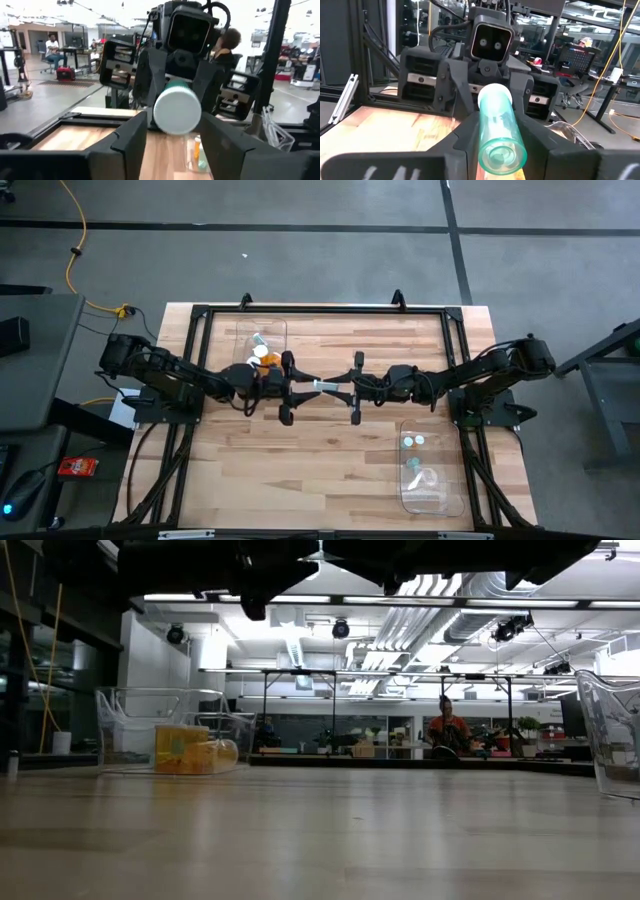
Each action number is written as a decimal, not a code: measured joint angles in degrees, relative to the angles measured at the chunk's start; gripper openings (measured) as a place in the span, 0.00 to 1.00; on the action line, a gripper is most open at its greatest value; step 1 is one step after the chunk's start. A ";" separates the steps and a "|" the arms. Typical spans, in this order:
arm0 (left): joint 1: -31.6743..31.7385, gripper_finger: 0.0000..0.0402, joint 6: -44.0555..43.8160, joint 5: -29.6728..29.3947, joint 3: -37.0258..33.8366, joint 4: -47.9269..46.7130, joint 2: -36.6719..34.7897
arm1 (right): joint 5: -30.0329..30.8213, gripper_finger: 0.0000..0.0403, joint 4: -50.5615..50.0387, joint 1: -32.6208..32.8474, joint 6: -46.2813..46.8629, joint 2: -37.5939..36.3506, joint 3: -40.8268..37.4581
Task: Pick and place medicine bottles into bin by pill shape (circle, oval)
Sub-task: Put the blue tablet bottle into the right transparent bin, then return to Home Position
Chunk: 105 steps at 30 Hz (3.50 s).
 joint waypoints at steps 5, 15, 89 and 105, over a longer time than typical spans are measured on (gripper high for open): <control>0.00 0.52 -1.44 -1.25 0.00 -2.10 0.01 | 0.14 0.23 0.00 0.00 -0.44 -0.01 0.00; 0.15 0.64 0.34 -3.55 -0.18 -23.28 -14.70 | 7.52 0.23 -16.70 2.46 -1.07 -10.80 0.00; 0.03 0.64 2.56 -0.56 -13.51 -17.20 -29.27 | -0.83 0.27 -112.19 47.88 105.23 -0.10 16.74; 0.02 0.64 2.56 -0.69 -13.51 -17.18 -29.27 | 0.31 0.62 -119.04 44.87 95.49 -0.40 16.74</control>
